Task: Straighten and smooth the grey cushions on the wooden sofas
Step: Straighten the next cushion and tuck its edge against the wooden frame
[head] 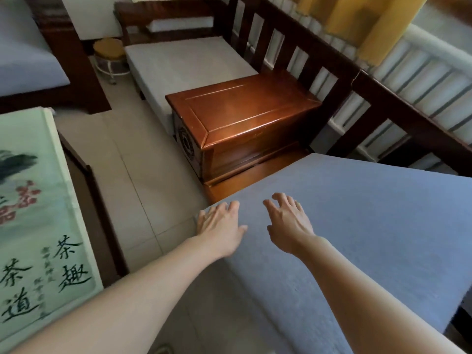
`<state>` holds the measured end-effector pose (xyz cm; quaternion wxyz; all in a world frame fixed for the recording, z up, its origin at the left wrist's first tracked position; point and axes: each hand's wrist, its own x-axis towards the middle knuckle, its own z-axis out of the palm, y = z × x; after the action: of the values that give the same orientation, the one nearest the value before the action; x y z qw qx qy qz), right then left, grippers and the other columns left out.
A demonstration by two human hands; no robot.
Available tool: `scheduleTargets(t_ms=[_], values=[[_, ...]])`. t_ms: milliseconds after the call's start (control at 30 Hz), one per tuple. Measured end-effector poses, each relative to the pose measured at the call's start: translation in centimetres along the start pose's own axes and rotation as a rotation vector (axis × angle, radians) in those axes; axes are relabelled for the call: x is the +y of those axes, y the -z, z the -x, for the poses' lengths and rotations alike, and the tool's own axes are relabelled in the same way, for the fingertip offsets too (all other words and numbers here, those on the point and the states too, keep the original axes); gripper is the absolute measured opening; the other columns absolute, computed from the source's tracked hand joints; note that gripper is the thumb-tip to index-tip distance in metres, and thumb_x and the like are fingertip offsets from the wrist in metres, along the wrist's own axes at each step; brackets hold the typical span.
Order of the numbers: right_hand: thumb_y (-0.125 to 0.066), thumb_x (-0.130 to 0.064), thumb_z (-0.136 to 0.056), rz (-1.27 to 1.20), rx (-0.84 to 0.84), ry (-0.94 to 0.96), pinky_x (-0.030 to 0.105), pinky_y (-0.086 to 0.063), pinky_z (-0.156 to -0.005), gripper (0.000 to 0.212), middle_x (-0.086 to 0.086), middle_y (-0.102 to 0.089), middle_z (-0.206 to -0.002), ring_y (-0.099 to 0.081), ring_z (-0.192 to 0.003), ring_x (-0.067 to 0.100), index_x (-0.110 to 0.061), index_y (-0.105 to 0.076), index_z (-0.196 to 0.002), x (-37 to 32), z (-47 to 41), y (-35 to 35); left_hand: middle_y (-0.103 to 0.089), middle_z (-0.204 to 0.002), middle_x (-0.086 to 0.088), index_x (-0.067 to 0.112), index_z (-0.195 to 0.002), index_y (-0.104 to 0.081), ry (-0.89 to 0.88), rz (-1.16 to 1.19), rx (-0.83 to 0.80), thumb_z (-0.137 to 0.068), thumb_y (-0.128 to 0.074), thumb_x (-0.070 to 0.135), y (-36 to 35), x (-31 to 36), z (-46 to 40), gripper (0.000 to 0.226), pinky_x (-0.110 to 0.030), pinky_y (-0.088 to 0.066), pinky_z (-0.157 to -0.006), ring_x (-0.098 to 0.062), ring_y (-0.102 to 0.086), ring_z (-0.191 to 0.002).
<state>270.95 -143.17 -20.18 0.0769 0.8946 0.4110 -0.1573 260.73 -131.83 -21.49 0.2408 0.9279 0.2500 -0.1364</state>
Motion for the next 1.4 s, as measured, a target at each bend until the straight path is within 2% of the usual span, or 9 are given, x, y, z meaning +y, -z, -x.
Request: scheduleTargets(t_ms=[133,333,600,767,867,1067,1267,1333,1400], values=[[-0.053,-0.016,-0.092,-0.024,-0.022,-0.010,0.035,-0.027,-0.108,0.055,0.013,-0.026,-0.148,-0.030,-0.133,0.030,-0.014,-0.032,-0.142,-0.8,-5.1,-0.6,-0.040,-0.144,-0.007,0.019,-0.142,-0.027,0.001,0.007,-0.044,-0.096,-0.044,0.043,0.5,-2.6,-4.6,0.055,-0.044,-0.029,-0.104,-0.028,-0.038,-0.131],[-0.053,-0.013,-0.090,-0.041,-0.090,-0.011,0.035,-0.027,-0.108,0.055,0.013,-0.025,-0.148,-0.028,-0.133,0.030,-0.014,-0.033,-0.141,1.4,-14.3,-3.3,-0.040,-0.144,-0.006,0.019,-0.141,-0.029,0.037,0.040,-0.112,-0.096,-0.044,0.043,-0.6,-4.1,-13.4,0.053,-0.045,-0.029,-0.107,-0.028,-0.038,-0.131],[-0.055,-0.013,-0.090,-0.031,-0.205,-0.035,0.035,-0.032,-0.105,0.058,0.010,-0.030,-0.143,-0.034,-0.128,0.027,-0.018,-0.030,-0.143,4.5,-25.7,-9.6,-0.041,-0.142,-0.006,0.019,-0.142,-0.028,0.084,0.111,-0.245,-0.097,-0.044,0.041,-5.8,-7.7,-25.4,0.052,-0.047,-0.028,-0.109,-0.027,-0.039,-0.130],[-0.053,-0.010,-0.091,-0.032,-0.175,-0.080,0.033,-0.033,-0.103,0.055,0.007,-0.036,-0.141,-0.036,-0.126,0.025,-0.018,-0.032,-0.141,6.1,-30.7,-12.5,-0.036,-0.147,-0.005,0.022,-0.148,-0.021,0.030,0.122,-0.328,-0.098,-0.043,0.040,-9.3,-9.3,-31.7,0.056,-0.044,-0.027,-0.109,-0.027,-0.037,-0.133],[-0.052,-0.010,-0.092,-0.026,-0.165,-0.086,0.033,-0.031,-0.106,0.055,0.003,-0.034,-0.145,-0.033,-0.131,0.024,-0.019,-0.032,-0.143,7.4,-33.4,-14.3,-0.035,-0.149,-0.004,0.025,-0.149,-0.020,-0.006,0.151,-0.341,-0.099,-0.043,0.039,-11.6,-9.5,-35.1,0.057,-0.044,-0.026,-0.110,-0.027,-0.035,-0.135],[-0.044,-0.013,-0.097,0.035,-0.259,-0.036,0.036,-0.022,-0.113,0.054,0.002,-0.028,-0.152,-0.025,-0.138,0.024,-0.018,-0.026,-0.147,10.4,-37.9,-18.6,-0.039,-0.147,-0.003,0.025,-0.149,-0.022,-0.016,0.144,-0.377,-0.100,-0.040,0.037,-16.3,-9.8,-40.5,0.053,-0.042,-0.028,-0.108,-0.026,-0.037,-0.133],[-0.034,-0.024,-0.100,0.108,-0.425,0.140,0.042,-0.005,-0.117,0.051,-0.004,-0.020,-0.157,-0.009,-0.145,0.020,-0.025,-0.022,-0.150,10.7,-40.5,-23.5,-0.052,-0.131,-0.002,0.022,-0.136,-0.041,0.064,0.121,-0.376,-0.101,-0.038,0.028,-20.6,-10.8,-41.5,0.036,-0.039,-0.035,-0.099,-0.024,-0.047,-0.121],[-0.028,-0.024,-0.101,0.102,-0.462,0.180,0.042,-0.001,-0.117,0.048,-0.002,-0.025,-0.155,-0.011,-0.145,0.019,-0.024,-0.026,-0.149,10.1,-40.8,-24.4,-0.056,-0.124,-0.003,0.021,-0.127,-0.048,0.098,0.154,-0.370,-0.101,-0.037,0.025,-21.6,-10.9,-40.9,0.029,-0.037,-0.040,-0.093,-0.025,-0.052,-0.115],[-0.028,-0.023,-0.102,0.088,-0.467,0.213,0.040,-0.007,-0.118,0.044,-0.002,-0.034,-0.152,-0.021,-0.143,0.019,-0.024,-0.035,-0.145,10.0,-41.4,-25.3,-0.057,-0.120,-0.003,0.020,-0.120,-0.053,0.142,0.176,-0.326,-0.101,-0.036,0.027,-22.2,-10.9,-40.7,0.027,-0.036,-0.042,-0.090,-0.025,-0.054,-0.112]])
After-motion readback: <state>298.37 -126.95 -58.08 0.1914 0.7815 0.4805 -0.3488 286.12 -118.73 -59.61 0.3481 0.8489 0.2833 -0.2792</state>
